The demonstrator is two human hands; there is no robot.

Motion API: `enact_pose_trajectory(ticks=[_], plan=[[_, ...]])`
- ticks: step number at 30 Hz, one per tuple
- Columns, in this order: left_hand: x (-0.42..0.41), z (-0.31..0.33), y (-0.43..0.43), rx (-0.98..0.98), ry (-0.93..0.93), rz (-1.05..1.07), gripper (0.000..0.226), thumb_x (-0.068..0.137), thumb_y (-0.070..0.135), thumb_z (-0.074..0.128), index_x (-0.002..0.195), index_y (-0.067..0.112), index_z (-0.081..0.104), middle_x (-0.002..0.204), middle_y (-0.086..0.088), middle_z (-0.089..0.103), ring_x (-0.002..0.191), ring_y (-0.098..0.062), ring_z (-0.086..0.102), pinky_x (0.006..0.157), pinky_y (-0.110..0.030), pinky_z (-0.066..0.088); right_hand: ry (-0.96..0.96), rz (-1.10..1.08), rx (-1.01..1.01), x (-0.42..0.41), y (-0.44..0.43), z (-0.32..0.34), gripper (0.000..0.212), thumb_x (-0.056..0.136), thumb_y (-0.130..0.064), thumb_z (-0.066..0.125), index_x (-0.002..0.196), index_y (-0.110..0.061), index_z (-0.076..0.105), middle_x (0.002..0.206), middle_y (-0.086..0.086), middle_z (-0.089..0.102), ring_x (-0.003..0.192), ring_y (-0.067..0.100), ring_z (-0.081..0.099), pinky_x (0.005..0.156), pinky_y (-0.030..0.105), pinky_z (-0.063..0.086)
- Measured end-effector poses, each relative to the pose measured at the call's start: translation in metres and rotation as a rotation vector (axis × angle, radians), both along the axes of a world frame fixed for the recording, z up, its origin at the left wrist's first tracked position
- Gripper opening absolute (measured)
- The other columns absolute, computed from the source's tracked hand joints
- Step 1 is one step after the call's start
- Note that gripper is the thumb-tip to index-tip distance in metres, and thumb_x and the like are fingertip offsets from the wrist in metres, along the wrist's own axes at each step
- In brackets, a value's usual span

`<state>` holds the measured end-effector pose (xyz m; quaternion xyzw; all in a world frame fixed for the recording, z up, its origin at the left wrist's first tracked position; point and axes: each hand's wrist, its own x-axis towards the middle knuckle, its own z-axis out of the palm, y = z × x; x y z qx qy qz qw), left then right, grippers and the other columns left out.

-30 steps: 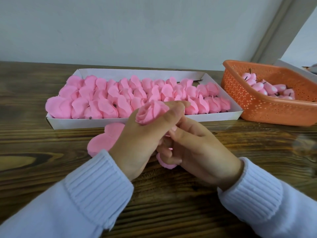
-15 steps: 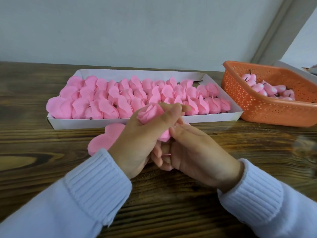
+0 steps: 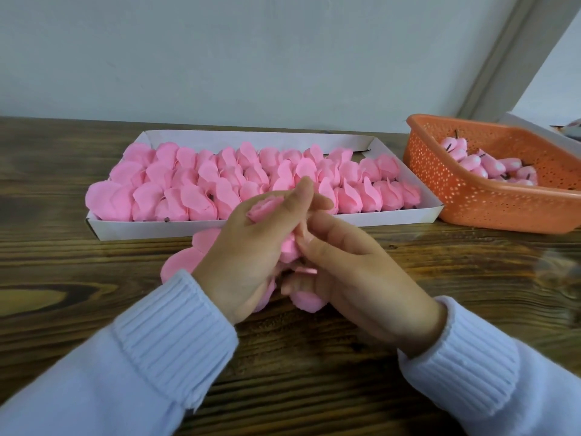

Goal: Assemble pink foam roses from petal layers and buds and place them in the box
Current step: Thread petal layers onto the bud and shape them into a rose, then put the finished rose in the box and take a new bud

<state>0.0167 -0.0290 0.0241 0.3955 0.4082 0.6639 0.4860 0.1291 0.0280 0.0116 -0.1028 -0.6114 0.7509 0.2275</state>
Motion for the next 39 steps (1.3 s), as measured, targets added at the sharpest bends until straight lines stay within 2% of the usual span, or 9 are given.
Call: enact_pose_trajectory(ticks=[8,11,14,17,23,27,32,35,39], plan=[[0.002,-0.004,0.003,-0.013,-0.022,0.08,0.04,0.074,0.045,0.059,0.043,0.021,0.053,0.095,0.0,0.073,0.093,-0.018,0.067,0.08,-0.039,0.053,-0.03,-0.16,0.365,0.002,0.003,0.009,0.034,0.085,-0.013,0.058,0.107,0.012,0.052,0.093,0.022,0.063,0.086,0.019,0.061,0.077,0.034,0.056],[0.002,-0.004,0.002,-0.021,-0.042,0.088,0.045,0.079,0.046,0.067,0.045,0.02,0.055,0.098,0.002,0.073,0.097,-0.018,0.067,0.079,-0.043,0.052,-0.077,-0.116,0.41,0.006,0.006,0.013,0.023,0.091,-0.008,0.054,0.11,0.005,0.057,0.093,0.011,0.064,0.087,0.015,0.062,0.079,0.027,0.055],[0.004,-0.003,0.002,-0.025,-0.039,0.117,0.038,0.067,0.049,0.06,0.044,0.02,0.053,0.093,0.005,0.071,0.092,-0.017,0.066,0.07,-0.038,0.053,-0.189,-0.103,0.515,0.008,0.011,0.015,0.019,0.097,-0.008,0.05,0.112,0.002,0.058,0.096,0.023,0.064,0.087,0.022,0.06,0.085,0.044,0.053],[0.005,-0.004,0.003,-0.036,0.01,0.186,0.04,0.063,0.053,0.058,0.042,0.02,0.049,0.091,0.003,0.071,0.094,-0.016,0.067,0.085,-0.044,0.055,-0.266,-0.15,0.643,0.007,0.012,0.015,0.016,0.096,-0.011,0.055,0.106,-0.001,0.061,0.095,0.021,0.063,0.09,0.033,0.061,0.087,0.055,0.047],[0.002,-0.009,0.003,0.012,0.135,0.246,0.047,0.07,0.063,0.062,0.049,0.022,0.052,0.09,0.005,0.07,0.099,-0.015,0.066,0.093,-0.044,0.053,-0.387,-0.102,0.811,0.006,0.016,0.031,0.011,0.087,-0.014,0.069,0.089,-0.004,0.069,0.077,0.0,0.068,0.07,0.009,0.063,0.071,0.029,0.053],[-0.002,-0.014,0.008,0.036,0.138,0.347,0.036,0.08,0.054,0.049,0.093,0.024,0.063,0.105,-0.004,0.069,0.108,-0.02,0.063,0.1,-0.05,0.046,-0.63,-0.022,0.997,0.001,0.045,0.056,0.027,0.088,-0.028,0.065,0.063,-0.02,0.057,0.051,-0.014,0.047,0.046,-0.002,0.042,0.048,0.009,0.034],[-0.004,-0.018,0.009,-0.01,0.164,0.421,0.035,0.079,0.062,0.052,0.102,0.038,0.059,0.108,0.019,0.068,0.109,0.002,0.06,0.101,-0.029,0.042,-0.679,-0.339,0.723,-0.011,0.128,0.09,0.012,0.089,-0.013,0.065,0.08,-0.007,0.071,0.066,-0.001,0.065,0.058,0.005,0.057,0.052,0.014,0.05],[-0.001,-0.02,0.009,-0.016,0.356,0.332,0.021,0.083,0.043,0.063,0.102,0.034,0.06,0.104,0.025,0.065,0.099,0.013,0.058,0.081,-0.006,0.044,-0.925,-0.253,0.956,-0.023,0.143,0.071,0.012,0.086,-0.022,0.069,0.074,-0.024,0.07,0.07,-0.008,0.067,0.057,0.0,0.056,0.054,0.014,0.046],[-0.003,-0.024,0.01,-0.044,0.531,0.283,0.02,0.084,0.025,0.063,0.097,0.039,0.058,0.104,0.03,0.061,0.101,0.012,0.056,0.086,-0.01,0.045,-0.867,-0.293,1.039,-0.027,0.131,0.033,0.017,0.083,-0.021,0.07,0.067,-0.025,0.065,0.056,-0.013,0.057,0.047,-0.006,0.048,0.05,0.01,0.037]])
